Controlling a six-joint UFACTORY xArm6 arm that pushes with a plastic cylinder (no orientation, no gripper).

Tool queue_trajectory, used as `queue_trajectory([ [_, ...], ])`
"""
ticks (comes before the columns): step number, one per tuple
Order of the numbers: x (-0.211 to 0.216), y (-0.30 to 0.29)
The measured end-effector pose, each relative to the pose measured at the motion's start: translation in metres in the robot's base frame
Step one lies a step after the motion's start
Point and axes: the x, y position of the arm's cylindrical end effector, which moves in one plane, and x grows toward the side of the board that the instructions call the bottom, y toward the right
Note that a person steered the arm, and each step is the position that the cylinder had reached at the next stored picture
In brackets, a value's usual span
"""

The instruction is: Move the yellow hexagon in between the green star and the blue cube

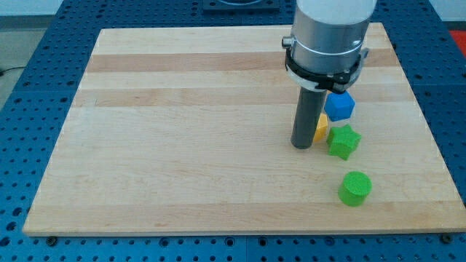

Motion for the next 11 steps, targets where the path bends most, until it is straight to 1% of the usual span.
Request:
queue_trajectory([
  [1, -0.007, -0.038],
  [2, -0.026, -0.023],
  [4, -0.027, 0.026],
  [5, -0.027, 0.030],
  [6, -0.027, 0.015],
  [7, -0.008, -0.004],
  [8, 0.046, -0.007],
  [9, 0.089, -0.037],
  [10, 0.128, -0.045],
  [11, 0.129, -0.045],
])
